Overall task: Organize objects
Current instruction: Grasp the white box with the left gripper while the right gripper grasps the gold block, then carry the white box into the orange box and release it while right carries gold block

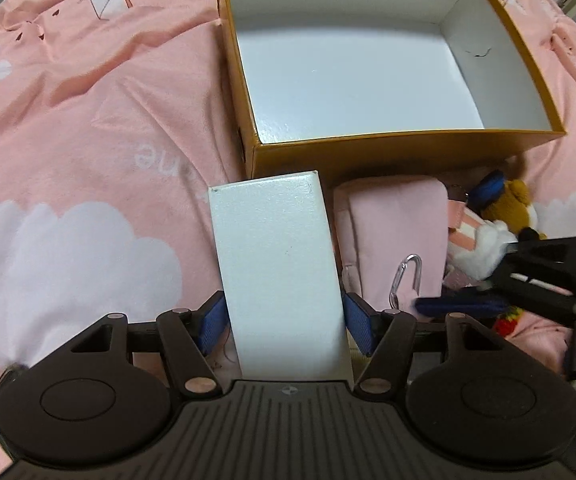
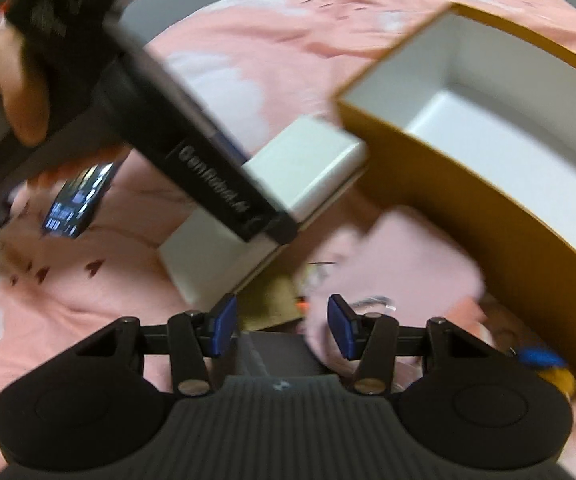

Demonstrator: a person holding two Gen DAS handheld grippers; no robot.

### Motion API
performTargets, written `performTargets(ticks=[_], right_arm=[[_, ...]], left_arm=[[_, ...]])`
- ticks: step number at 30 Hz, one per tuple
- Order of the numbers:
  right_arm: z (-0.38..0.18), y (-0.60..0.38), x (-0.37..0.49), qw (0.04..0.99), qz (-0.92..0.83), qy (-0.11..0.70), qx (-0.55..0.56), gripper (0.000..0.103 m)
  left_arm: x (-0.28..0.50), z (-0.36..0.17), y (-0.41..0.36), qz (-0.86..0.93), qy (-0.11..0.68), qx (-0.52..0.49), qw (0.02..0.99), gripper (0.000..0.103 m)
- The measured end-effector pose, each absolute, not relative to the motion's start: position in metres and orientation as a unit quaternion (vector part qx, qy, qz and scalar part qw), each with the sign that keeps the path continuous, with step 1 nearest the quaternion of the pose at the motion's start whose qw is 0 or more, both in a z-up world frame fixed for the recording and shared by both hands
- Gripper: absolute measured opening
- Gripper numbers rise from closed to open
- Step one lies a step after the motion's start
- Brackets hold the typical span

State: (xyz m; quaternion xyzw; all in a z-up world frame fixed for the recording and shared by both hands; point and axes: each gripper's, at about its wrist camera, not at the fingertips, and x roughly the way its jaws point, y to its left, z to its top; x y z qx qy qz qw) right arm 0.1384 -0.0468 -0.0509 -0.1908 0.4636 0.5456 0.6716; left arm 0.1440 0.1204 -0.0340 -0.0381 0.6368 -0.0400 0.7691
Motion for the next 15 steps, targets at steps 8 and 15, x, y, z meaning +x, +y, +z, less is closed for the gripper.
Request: performTargets(ticks=[8, 15], right_arm=[[-0.075, 0.001, 0.145, 0.601, 0.588, 0.459, -0.286, 0.051], [-0.095, 0.021, 0.159, 0.556, 0.611, 0.483, -0.291, 0.050]], left_arm=[[0.131, -0.037, 0.122, -0.033, 0.612, -0.067, 0.787, 0.072], [0.123, -0.036, 0.142, -0.039, 0.595, -0.110, 0.796, 0.072]])
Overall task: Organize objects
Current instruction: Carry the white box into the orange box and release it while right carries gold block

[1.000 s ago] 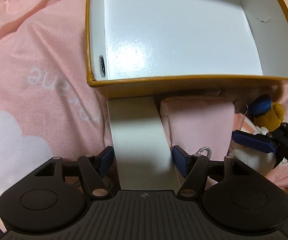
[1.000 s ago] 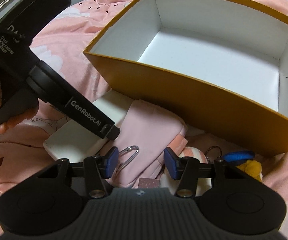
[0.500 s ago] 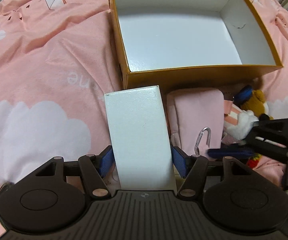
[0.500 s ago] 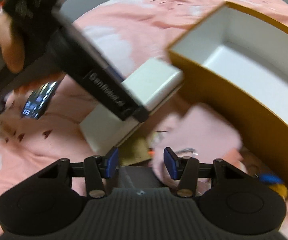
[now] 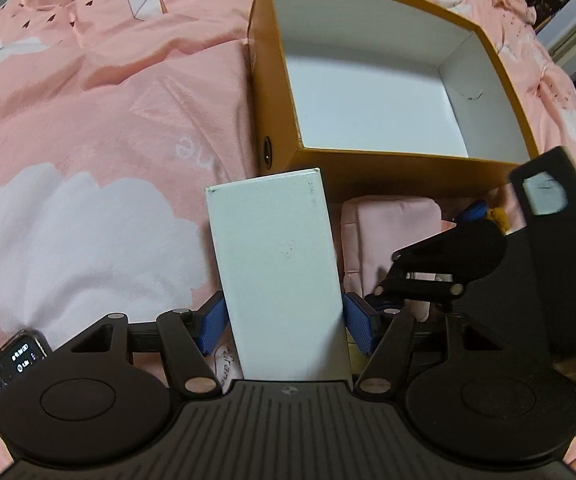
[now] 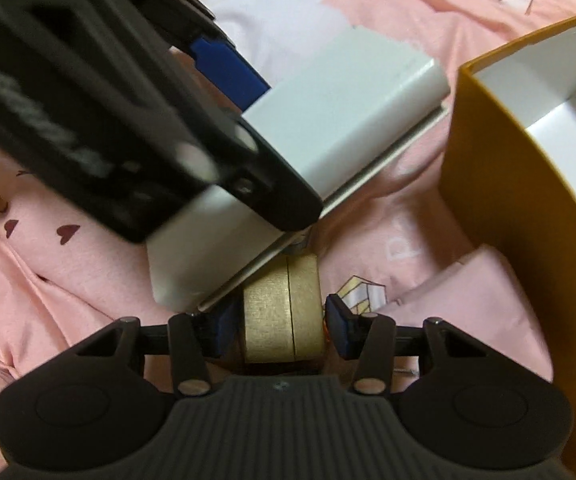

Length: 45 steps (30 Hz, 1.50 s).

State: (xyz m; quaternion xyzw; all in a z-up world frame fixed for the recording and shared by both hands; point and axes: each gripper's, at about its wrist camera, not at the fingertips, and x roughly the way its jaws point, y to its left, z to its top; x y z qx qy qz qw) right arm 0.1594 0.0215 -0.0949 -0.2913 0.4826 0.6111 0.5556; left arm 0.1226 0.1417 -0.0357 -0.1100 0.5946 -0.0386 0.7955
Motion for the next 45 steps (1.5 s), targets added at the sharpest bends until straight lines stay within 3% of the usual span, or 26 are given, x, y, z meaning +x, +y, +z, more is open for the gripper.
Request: performTargets(ticks=[10, 22, 31, 36, 45], right_arm=[[-0.093, 0.024, 0.163, 0.558, 0.610, 0.476, -0.301, 0.048], [-0.013, -0.027, 0.194, 0.669, 0.577, 0.395, -0.250, 0.048], [0.033, -0.033, 0.227, 0.758, 0.520, 0.324, -0.222, 0.048], [0.044, -0.049, 0.266, 0.795, 0.477, 0.314, -0.204, 0.048], [0.000, -0.049, 0.328, 0.799, 0.442, 0.369, -0.175, 0.048]], left_arm=[[0.121, -0.028, 0.139, -0.046, 0.585, -0.109, 0.802, 0.072], [0.121, 0.045, 0.126, -0.071, 0.512, -0.092, 0.851, 0.071], [0.170, 0.088, 0.103, -0.084, 0.481, -0.046, 0.872, 0.072], [0.216, 0.086, 0.086, -0.089, 0.491, -0.020, 0.866, 0.072], [0.271, 0.033, 0.075, -0.098, 0.543, -0.010, 0.834, 0.072]])
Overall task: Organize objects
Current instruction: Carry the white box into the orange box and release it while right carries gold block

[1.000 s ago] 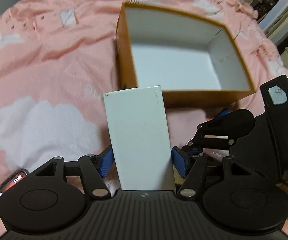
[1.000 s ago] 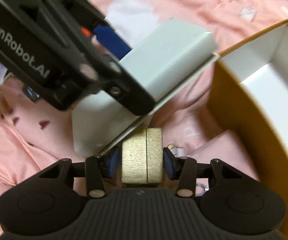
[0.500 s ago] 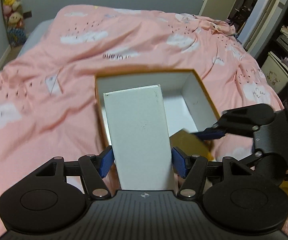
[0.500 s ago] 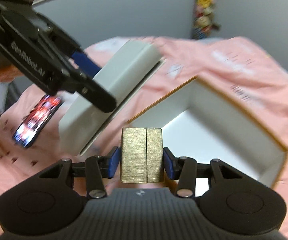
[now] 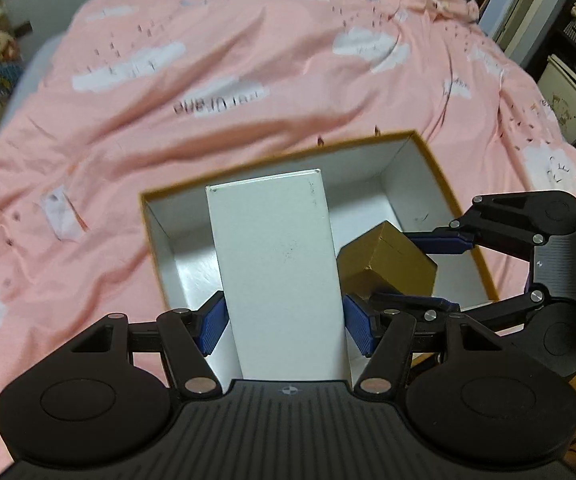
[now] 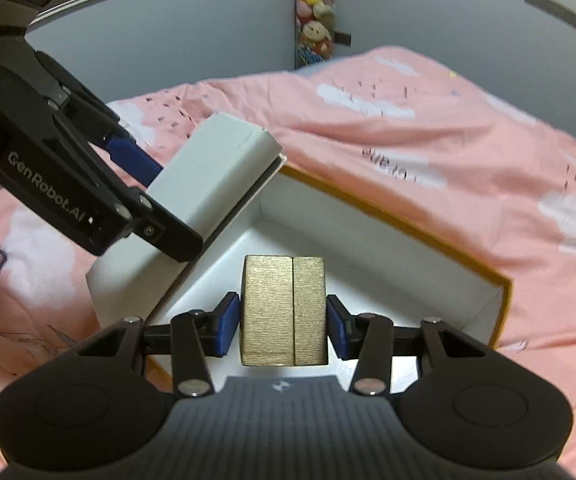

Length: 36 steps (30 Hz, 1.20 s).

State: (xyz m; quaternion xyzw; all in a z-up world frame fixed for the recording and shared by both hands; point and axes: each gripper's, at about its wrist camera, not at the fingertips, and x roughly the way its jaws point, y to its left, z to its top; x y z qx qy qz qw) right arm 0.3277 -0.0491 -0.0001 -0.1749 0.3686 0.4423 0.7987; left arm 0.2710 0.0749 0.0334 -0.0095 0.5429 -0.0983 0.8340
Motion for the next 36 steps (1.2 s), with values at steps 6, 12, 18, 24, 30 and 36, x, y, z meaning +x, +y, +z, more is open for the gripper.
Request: performTargets(ticks=[6, 12, 18, 24, 30, 36], right_arm=[[-0.035, -0.055, 0.335, 0.785, 0.443, 0.401, -0.165, 0.048], [-0.040, -0.071, 0.320, 0.773, 0.448, 0.422, -0.153, 0.048], [-0.052, -0.073, 0.323, 0.764, 0.450, 0.438, -0.145, 0.048], [-0.061, -0.073, 0.326, 0.762, 0.449, 0.445, -0.143, 0.048], [-0.063, -0.075, 0.327, 0.761, 0.445, 0.452, -0.137, 0.048], [-0.064, -0.072, 0.325, 0.760, 0.445, 0.453, -0.140, 0.048]], left_arm=[[0.289, -0.003, 0.078, -0.090, 0.578, -0.016, 0.811, 0.072], [0.299, -0.029, 0.077, -0.073, 0.597, -0.014, 0.799, 0.072], [0.303, -0.051, 0.067, -0.043, 0.608, 0.017, 0.793, 0.072], [0.304, -0.064, 0.051, -0.014, 0.610, 0.083, 0.788, 0.072], [0.303, -0.075, 0.042, 0.003, 0.608, 0.134, 0.782, 0.073], [0.304, -0.074, 0.044, 0.004, 0.604, 0.132, 0.786, 0.073]])
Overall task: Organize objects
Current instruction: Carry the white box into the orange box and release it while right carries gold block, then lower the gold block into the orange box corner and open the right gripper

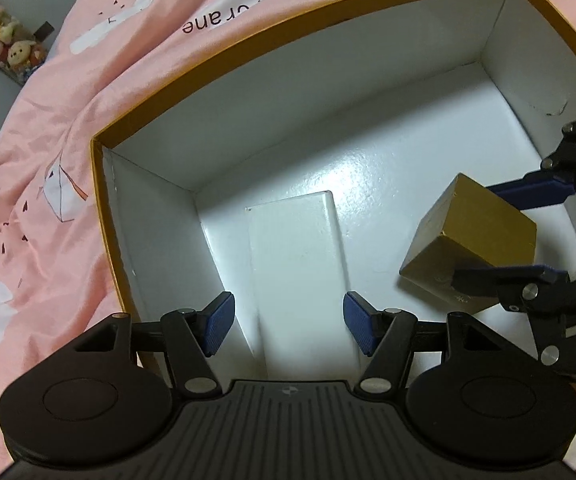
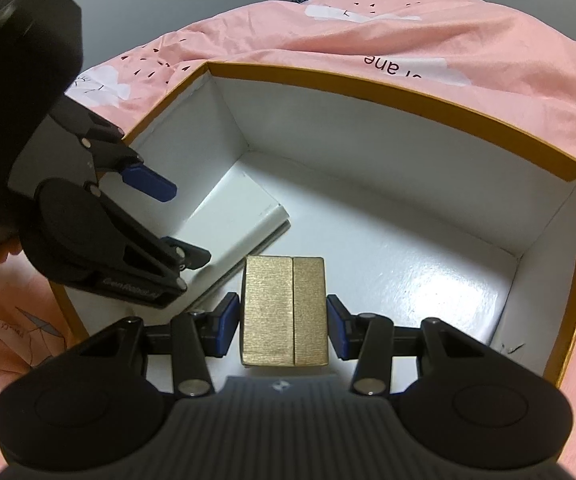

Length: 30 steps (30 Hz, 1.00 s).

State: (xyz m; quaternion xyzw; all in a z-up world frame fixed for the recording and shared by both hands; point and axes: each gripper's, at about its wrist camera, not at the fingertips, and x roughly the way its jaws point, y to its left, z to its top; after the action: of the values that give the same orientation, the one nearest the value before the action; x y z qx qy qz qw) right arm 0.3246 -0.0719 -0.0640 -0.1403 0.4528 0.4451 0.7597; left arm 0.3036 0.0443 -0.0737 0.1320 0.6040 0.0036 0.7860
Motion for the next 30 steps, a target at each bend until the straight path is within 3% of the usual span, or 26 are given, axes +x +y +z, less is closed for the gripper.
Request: performTargets(ticks=[9, 15, 30], right_arm=[[-0.062, -0.054, 0.324, 0.761, 0.425, 0.469, -0.145, 0.048], [-0.073, -0.032, 0.326, 0.750, 0.415, 0.498, -0.129, 0.048], [-0.072, 0.002, 0.311, 0.718, 0.463, 0.495, -0.157, 0.047]], left_arm=[[0.279, -0.009, 0.095, -0.029, 0.504, -0.009, 0.863, 0.071], [0.270, 0.005, 0.131, -0.007, 0.467, -0.063, 0.882, 0.063], [0.259, -0.015, 0.158, -0.011, 0.493, -0.086, 0.866, 0.055]])
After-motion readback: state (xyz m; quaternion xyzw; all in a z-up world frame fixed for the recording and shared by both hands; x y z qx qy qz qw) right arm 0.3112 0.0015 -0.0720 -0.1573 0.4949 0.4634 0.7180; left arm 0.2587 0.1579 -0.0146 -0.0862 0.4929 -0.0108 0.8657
